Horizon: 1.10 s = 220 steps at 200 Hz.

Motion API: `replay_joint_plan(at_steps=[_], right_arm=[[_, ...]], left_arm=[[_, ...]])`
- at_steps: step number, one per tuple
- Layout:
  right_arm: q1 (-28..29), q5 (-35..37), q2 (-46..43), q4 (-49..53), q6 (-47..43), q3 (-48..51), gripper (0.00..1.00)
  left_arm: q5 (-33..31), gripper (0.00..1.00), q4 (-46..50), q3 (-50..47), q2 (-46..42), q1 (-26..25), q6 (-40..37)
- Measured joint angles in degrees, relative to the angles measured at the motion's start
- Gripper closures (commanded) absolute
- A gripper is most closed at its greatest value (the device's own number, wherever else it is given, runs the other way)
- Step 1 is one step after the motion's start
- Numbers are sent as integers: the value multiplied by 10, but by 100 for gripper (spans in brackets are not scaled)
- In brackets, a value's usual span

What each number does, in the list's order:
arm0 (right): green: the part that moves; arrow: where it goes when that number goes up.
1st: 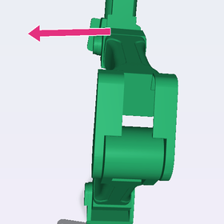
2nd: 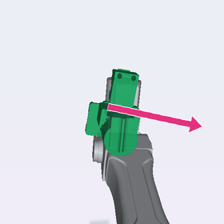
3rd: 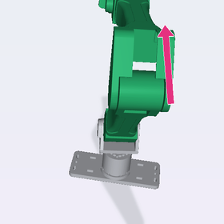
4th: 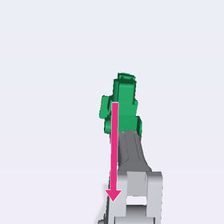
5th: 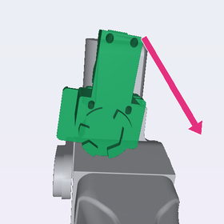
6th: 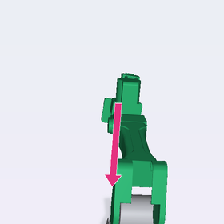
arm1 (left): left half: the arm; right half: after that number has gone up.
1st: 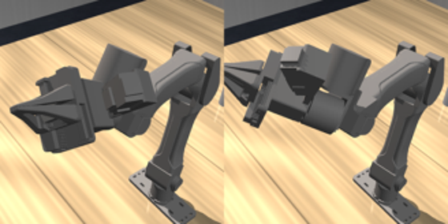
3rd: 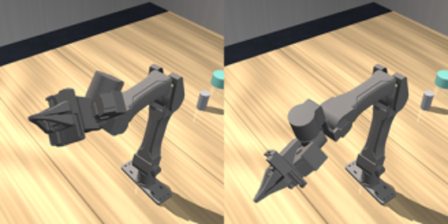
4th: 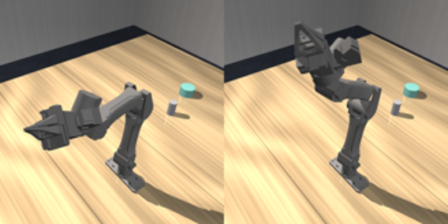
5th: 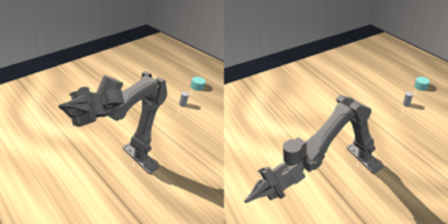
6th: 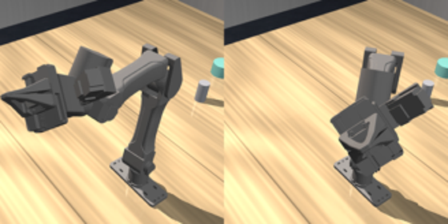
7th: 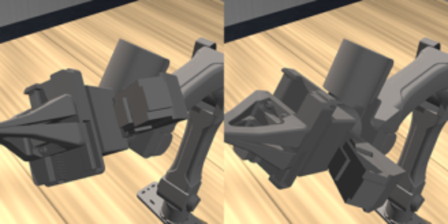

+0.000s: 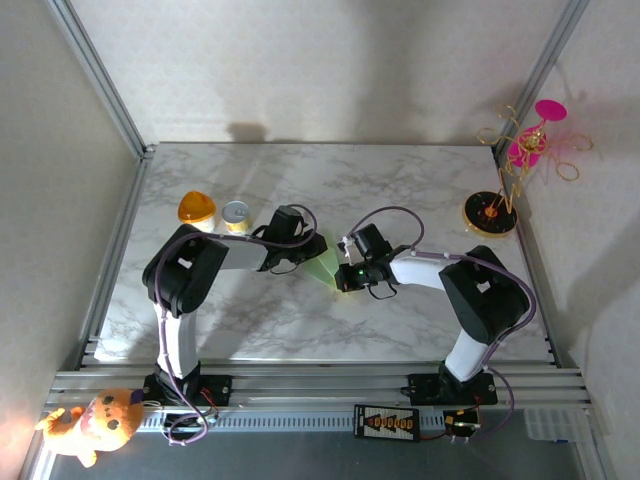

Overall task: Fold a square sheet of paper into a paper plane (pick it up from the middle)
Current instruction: Fourth fold the wing at the center of the table.

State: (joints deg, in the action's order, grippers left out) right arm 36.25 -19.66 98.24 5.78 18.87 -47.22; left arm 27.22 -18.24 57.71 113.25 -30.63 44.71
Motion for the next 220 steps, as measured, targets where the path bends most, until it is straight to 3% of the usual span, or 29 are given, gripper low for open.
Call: replay_joint_plan(at_steps=[148, 220], right_arm=[[-4, -19, -10, 2, 9, 8, 96], [-4, -23, 12, -19, 61, -63, 97]], left_arm=[[-8, 87, -8, 3, 12, 0, -4], [-18, 88, -12, 2, 12, 0, -4]])
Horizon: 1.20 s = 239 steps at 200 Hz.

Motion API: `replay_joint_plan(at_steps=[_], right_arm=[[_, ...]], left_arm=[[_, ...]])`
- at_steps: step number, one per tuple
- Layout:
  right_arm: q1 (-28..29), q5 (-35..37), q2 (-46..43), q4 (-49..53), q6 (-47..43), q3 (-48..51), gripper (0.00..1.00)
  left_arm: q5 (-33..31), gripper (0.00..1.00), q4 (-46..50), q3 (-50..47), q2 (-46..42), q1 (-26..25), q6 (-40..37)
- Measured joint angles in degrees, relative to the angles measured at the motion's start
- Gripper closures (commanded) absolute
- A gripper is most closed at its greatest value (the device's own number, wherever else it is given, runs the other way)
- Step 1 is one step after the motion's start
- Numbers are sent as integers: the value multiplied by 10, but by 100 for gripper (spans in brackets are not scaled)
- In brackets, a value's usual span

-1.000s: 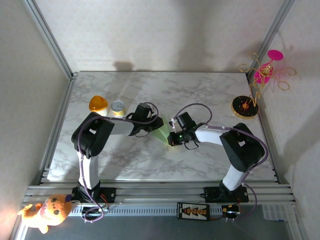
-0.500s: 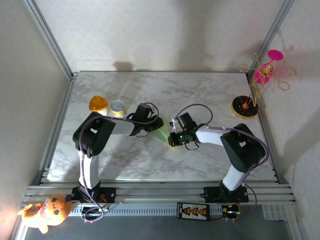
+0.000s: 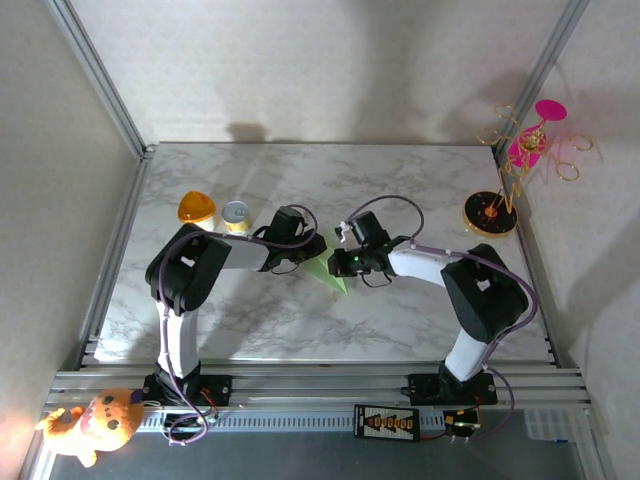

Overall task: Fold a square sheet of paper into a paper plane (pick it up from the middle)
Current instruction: Fourth fold the wing at the center of the table.

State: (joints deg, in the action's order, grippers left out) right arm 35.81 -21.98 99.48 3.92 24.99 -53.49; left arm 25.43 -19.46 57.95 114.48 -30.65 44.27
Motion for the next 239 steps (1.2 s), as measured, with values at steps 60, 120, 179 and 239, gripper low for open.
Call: replay_joint_plan(at_steps=[60, 120, 179, 239], right_arm=[[0, 13, 51, 1, 3, -9, 98], [0, 16, 51, -12, 1, 0, 97], [-4, 9, 50, -29, -1, 9, 98], [-4, 8, 50, -29, -1, 9, 98]], left_arm=[[0, 87, 0, 0, 0, 0, 0], [1, 83, 21, 1, -19, -1, -4], [1, 86, 16, -6, -72, -22, -4], [-4, 89, 30, -9, -45, -30, -6]])
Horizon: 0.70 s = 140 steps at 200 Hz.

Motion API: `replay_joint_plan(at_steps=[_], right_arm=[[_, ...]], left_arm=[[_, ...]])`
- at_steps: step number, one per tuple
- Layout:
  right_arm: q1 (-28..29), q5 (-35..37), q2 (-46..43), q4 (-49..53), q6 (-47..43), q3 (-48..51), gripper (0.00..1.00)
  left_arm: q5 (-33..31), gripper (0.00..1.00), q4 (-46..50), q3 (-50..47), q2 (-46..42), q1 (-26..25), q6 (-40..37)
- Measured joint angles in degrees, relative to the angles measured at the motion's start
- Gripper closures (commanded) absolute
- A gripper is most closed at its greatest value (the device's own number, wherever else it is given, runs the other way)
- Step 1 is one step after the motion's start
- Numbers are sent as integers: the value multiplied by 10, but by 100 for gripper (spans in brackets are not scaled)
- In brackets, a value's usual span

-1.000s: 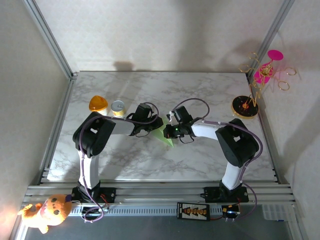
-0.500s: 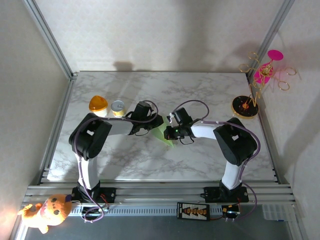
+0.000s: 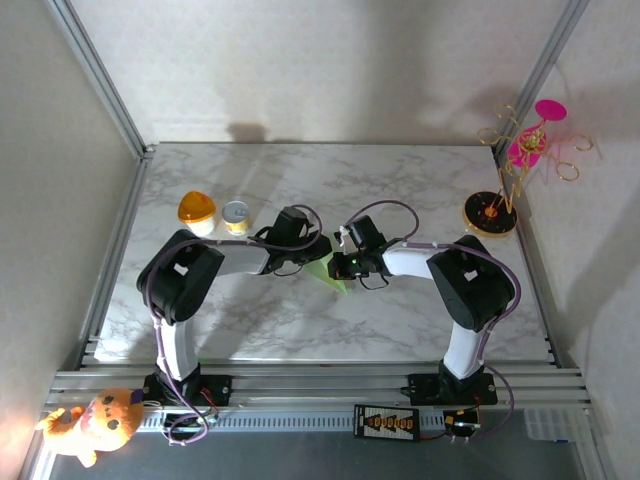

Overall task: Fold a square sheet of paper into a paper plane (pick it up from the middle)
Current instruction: Fourth fold the wing at the center of the table.

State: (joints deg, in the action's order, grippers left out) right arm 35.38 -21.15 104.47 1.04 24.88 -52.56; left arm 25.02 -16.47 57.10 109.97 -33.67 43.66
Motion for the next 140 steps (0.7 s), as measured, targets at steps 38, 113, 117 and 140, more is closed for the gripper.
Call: replay_joint_plan(at_steps=[38, 113, 117, 140], right_arm=[[-1, -1, 0, 0, 0, 0, 98], [-7, -19, -1, -34, 0, 23, 98], [-7, -20, -2, -36, 0, 25, 98], [-10, -25, -3, -50, -1, 35, 98]], left_arm=[[-6, 89, 2, 0, 24, 0, -2], [-7, 88, 1, 3, 32, 3, -9], [-7, 88, 1, 4, 33, 3, -11], [3, 86, 14, 14, 36, 9, -24]])
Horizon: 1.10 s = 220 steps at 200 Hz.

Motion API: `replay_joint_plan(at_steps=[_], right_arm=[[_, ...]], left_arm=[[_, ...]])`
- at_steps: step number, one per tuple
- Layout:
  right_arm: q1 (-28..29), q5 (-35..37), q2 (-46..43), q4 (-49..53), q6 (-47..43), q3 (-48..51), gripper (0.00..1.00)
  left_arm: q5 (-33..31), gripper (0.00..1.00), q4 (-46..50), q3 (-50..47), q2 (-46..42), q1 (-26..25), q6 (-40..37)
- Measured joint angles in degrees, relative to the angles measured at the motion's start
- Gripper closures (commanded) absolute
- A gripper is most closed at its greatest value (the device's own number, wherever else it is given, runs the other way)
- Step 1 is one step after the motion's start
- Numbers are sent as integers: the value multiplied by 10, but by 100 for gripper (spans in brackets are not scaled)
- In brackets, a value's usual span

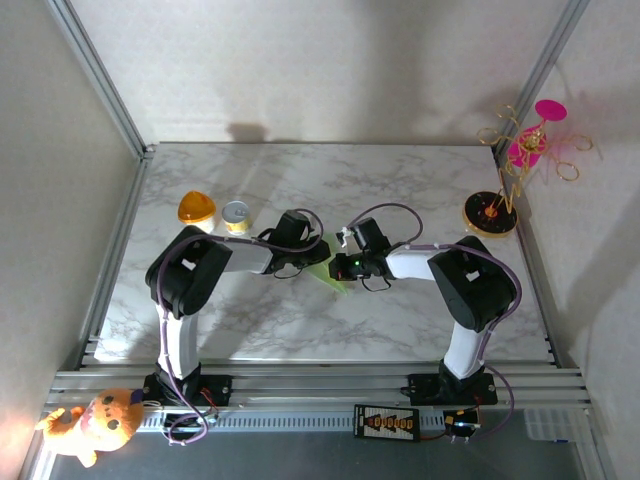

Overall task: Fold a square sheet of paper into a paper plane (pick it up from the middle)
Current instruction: Fourth fold the wing at the center of the table.

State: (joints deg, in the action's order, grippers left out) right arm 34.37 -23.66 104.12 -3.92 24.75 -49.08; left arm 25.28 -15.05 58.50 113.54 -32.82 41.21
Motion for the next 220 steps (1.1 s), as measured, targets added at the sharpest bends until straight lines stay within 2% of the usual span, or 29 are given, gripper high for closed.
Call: replay_joint_plan(at_steps=[93, 137, 165, 194, 220], right_arm=[[-3, -2, -5, -42, -1, 31, 98], [-3, -2, -6, -47, 0, 33, 98], [-3, -4, -6, -47, 0, 33, 98], [-4, -6, -3, -38, 2, 18, 98], [-4, -11, 7, -12, 4, -5, 98]], left_arm=[[53, 85, 38, 75, 47, 90, -57], [42, 84, 51, 109, 65, 123, -86], [9, 84, 71, 131, 70, 145, -100], [-7, 81, 80, 123, 42, 154, -95], [-11, 77, 72, 90, -30, 137, -77]])
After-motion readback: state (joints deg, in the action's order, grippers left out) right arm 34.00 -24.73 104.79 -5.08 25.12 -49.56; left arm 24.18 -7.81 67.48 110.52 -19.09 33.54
